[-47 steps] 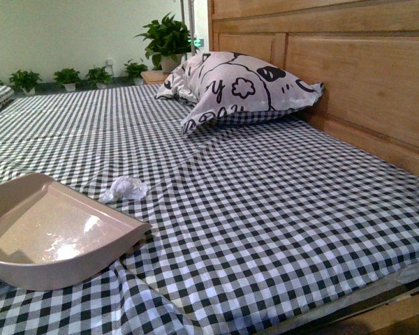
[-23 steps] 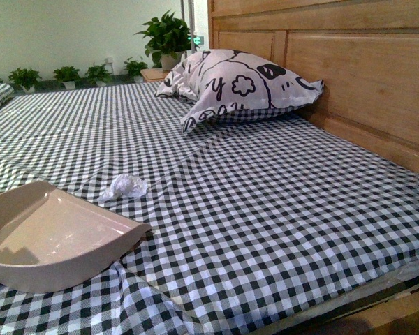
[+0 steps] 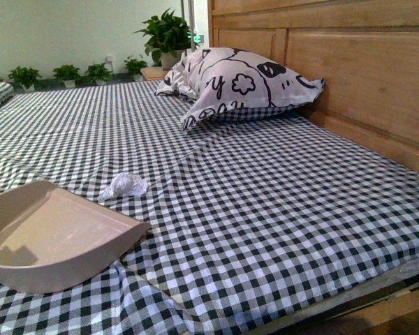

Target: Clean up trash

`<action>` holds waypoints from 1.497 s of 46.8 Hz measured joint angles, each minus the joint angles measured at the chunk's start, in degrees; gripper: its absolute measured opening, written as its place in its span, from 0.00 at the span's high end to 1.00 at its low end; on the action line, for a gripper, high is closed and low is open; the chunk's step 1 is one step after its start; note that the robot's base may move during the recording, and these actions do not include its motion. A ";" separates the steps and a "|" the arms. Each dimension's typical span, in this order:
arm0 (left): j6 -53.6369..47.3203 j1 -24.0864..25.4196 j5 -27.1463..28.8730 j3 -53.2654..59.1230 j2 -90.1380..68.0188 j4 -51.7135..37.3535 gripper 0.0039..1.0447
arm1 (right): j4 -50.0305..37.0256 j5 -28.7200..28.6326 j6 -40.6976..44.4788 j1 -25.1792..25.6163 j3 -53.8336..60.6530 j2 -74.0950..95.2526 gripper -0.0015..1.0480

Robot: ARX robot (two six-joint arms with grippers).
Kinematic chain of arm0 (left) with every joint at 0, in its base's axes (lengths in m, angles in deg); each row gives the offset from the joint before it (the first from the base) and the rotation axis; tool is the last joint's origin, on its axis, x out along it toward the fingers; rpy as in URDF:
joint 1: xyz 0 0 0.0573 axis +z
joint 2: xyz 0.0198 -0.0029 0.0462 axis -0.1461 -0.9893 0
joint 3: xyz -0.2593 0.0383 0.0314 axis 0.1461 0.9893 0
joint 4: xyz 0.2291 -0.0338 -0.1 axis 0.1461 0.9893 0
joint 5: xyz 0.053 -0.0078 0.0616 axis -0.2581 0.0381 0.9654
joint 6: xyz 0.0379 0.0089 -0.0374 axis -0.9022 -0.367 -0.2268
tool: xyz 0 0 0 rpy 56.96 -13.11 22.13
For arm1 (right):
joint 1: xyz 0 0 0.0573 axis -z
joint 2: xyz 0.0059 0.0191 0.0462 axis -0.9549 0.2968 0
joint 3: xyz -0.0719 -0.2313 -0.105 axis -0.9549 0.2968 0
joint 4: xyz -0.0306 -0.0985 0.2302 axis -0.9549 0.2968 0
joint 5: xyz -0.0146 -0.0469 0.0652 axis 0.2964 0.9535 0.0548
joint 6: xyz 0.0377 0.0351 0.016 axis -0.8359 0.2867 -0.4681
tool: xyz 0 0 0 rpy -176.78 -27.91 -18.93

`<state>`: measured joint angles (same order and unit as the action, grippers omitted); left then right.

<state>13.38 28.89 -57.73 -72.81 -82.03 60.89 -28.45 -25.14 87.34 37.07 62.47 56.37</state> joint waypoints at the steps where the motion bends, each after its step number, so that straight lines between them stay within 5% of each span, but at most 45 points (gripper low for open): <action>1: 0.00 0.00 0.02 0.00 0.00 0.00 0.75 | 0.00 0.00 0.00 0.00 0.00 0.00 0.80; 10: 0.00 0.00 0.22 0.00 -0.02 0.00 0.75 | 16.66 -15.02 -0.63 1.14 -8.33 7.02 0.80; 15: -0.02 -0.02 0.22 -0.04 -0.02 0.00 0.75 | 14.08 -23.74 1.86 0.26 -13.81 17.73 0.80; 23: -0.02 -0.04 0.13 -0.04 -0.07 0.00 0.75 | 8.57 -29.90 6.58 -1.16 -23.74 35.08 0.80; 42: -0.04 -0.04 0.15 -0.04 -0.09 0.00 0.75 | 7.87 -27.39 12.31 -1.86 -55.41 74.10 0.80; 70: -0.04 -0.07 0.15 -0.04 -0.09 0.00 0.75 | 15.34 -27.28 14.95 -1.09 -67.38 91.47 0.80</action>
<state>13.34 28.83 -57.58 -72.85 -82.11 60.89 -13.10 -52.41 102.29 35.98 -4.92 147.85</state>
